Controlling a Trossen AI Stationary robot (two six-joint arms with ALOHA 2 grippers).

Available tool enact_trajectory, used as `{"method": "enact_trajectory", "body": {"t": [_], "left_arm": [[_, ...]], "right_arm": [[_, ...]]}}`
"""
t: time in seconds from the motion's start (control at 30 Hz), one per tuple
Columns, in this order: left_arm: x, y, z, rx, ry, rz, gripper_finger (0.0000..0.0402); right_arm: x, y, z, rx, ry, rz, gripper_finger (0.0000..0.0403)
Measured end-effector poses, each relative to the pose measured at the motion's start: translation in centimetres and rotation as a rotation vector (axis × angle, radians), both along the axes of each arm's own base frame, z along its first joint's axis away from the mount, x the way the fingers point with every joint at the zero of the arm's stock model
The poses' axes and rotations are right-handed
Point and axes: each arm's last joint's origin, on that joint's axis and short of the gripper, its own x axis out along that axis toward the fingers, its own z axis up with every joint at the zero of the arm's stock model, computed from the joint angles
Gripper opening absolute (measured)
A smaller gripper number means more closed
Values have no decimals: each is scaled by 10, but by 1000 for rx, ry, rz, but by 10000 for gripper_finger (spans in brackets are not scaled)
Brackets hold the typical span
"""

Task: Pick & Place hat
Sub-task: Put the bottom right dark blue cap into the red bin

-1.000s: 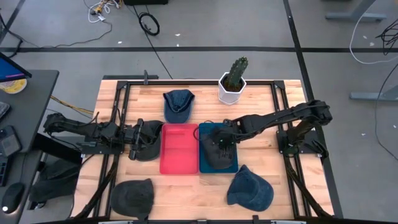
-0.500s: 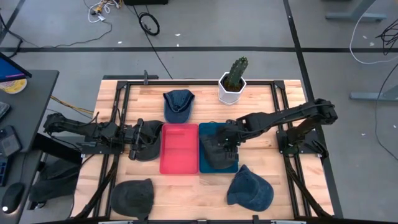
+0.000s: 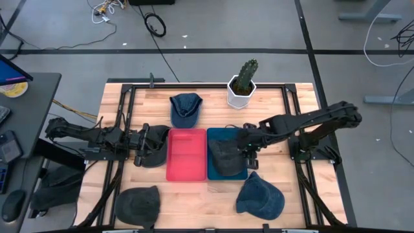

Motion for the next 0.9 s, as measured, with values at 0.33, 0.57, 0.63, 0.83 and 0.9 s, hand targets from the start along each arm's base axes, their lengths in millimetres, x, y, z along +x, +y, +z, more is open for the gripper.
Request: {"method": "enact_trajectory", "body": {"t": [0.33,0.57,0.63,0.83,0.9], "left_arm": [[0,0,0,0,0,0,193],[0,0,0,0,0,1,193],[0,0,0,0,0,0,193],[0,0,0,0,0,1,193],[0,0,0,0,0,0,193]], "right_arm": [[-31,55,4,69,59,352,137],[-53,91,4,17,45,623,137],[-58,100,4,15,33,674,137],[-70,121,4,-40,-17,736,137],[-73,128,0,-77,-23,748,137]]}}
